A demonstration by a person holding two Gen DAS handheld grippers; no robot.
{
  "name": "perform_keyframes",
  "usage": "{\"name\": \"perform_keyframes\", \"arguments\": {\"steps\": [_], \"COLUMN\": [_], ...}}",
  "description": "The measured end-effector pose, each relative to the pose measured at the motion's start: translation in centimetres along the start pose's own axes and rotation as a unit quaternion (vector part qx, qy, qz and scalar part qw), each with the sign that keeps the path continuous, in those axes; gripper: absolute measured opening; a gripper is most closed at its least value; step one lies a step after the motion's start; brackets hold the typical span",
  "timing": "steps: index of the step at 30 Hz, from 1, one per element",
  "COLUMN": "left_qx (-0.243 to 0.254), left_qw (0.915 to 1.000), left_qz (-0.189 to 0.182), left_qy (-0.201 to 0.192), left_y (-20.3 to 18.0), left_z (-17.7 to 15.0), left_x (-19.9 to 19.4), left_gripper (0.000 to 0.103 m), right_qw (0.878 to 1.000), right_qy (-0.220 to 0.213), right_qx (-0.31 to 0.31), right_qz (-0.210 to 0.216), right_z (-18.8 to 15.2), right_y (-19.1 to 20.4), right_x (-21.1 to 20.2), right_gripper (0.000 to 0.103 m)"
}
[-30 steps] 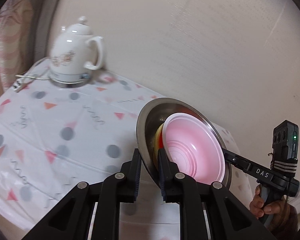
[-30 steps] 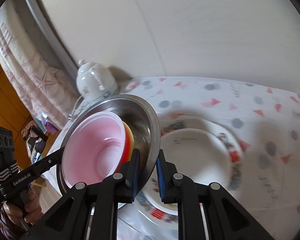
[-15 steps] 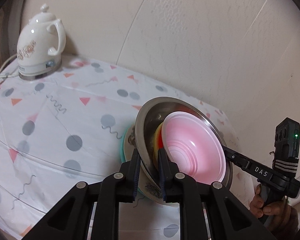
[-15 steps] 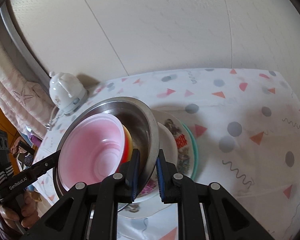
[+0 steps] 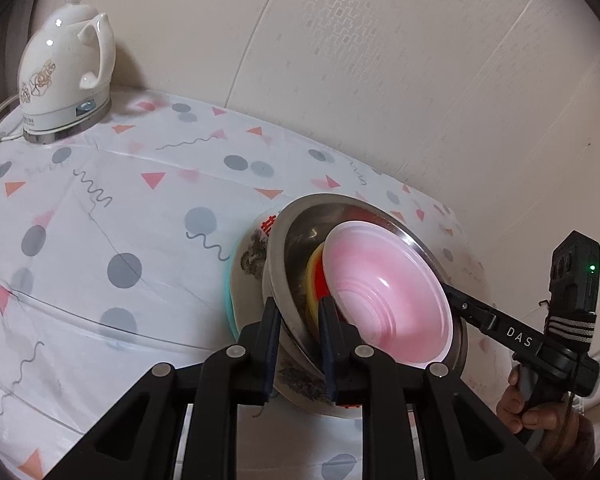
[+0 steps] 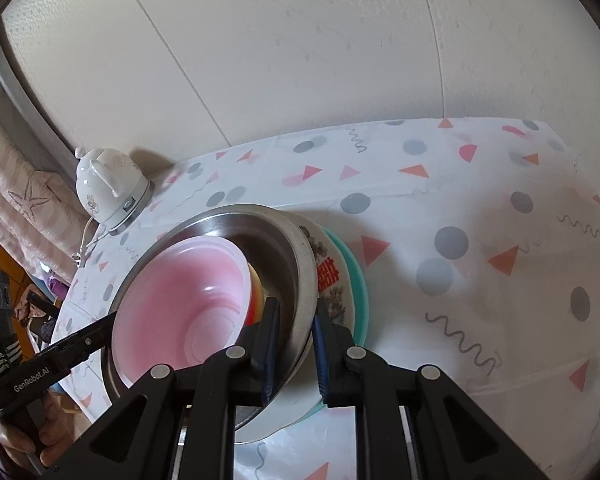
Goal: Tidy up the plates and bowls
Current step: 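Lift the nested steel bowl and set it onto the plate stack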
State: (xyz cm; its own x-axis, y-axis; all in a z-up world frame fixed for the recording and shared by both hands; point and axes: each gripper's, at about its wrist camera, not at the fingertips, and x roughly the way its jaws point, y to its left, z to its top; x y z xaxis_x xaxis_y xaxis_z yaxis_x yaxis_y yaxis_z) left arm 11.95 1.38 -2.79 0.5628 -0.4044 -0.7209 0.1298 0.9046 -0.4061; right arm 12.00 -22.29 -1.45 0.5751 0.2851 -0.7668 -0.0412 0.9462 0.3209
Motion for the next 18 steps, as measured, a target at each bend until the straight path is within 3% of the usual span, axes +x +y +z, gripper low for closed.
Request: {"name": "perform_keyframes", "arguments": {"steps": [6,18], "left_qx": [0.008,0.009], "left_qw": [0.9998,0.9995], "left_qz": [0.011,0.026], "left_qy": [0.014,0.016], "left_y": [-0.06,-0.13], "left_z": [-0.18,-0.55], "left_x": [0.79,0.81], "left_gripper": [0.018,0.019], "right_qw": [0.999,1.000], "right_qy": [0.006,0.008], "right_qx": [-0.014,0.001], "right_qz": [-0.029,-0.012], "right_z": [-0.30,-0.60], "right_y": [0.28,0.15], "right_x": [0.88,0.86], "right_gripper": [0.016,0.018]}}
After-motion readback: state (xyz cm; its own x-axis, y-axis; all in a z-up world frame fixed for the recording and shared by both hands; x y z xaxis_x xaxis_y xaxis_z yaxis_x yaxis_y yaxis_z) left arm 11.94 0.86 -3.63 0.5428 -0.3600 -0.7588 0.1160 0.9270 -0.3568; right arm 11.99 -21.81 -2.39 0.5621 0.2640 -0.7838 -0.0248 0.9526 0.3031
